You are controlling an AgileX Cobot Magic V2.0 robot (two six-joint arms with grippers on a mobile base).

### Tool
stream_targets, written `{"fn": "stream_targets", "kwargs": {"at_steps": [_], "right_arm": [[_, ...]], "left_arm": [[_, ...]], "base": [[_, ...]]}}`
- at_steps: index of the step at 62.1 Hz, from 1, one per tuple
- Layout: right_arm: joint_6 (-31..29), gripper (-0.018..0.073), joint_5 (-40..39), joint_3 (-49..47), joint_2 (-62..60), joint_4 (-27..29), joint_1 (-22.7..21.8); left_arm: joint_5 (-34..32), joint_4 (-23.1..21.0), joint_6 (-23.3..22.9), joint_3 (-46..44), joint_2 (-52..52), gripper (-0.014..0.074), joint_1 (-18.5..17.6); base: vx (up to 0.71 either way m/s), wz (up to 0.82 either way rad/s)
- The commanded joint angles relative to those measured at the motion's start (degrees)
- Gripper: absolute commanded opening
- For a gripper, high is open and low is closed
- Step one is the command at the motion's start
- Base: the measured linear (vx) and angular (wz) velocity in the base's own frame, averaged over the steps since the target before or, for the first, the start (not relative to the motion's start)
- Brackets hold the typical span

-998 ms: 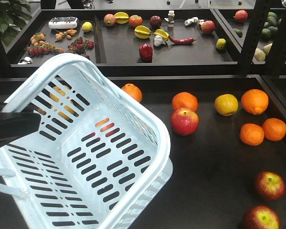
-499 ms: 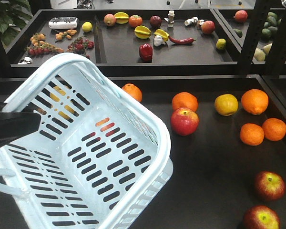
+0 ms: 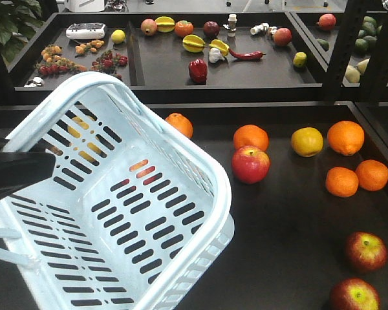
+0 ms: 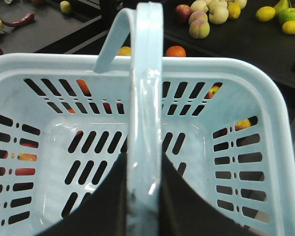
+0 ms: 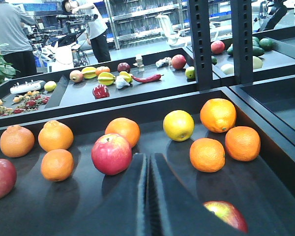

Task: Pick three apples into basket with both arms
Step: 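Drive the base up to the table edge holding the basket, then swing the basket with the left gripper over the table and lower it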

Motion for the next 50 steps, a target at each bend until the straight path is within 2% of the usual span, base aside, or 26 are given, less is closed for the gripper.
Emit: {"fn": "stream_targets", "kwargs": {"at_steps": [1, 43, 50], "right_arm": [[-0.45, -0.0005, -4.34, 0.75, -0.64, -0.39, -0.24], [-0.45, -0.0005, -4.34, 0.75, -0.64, -0.39, -0.24], [-0.45, -0.0005, -4.34, 0.75, -0.64, -0.39, -0.24]], "left_arm": [[-6.35, -2.06, -0.23, -1.60, -0.61, -0.0006, -0.26], [-10.38, -2.16, -0.23, -1.60, -0.37, -0.0006, -0.26], [-12.77, -4.91, -0.29, -1.60, 0.60, -0.0006, -0.26]], "base": [[0.00, 0.00], [0.00, 0.00], [0.00, 0.00]]}}
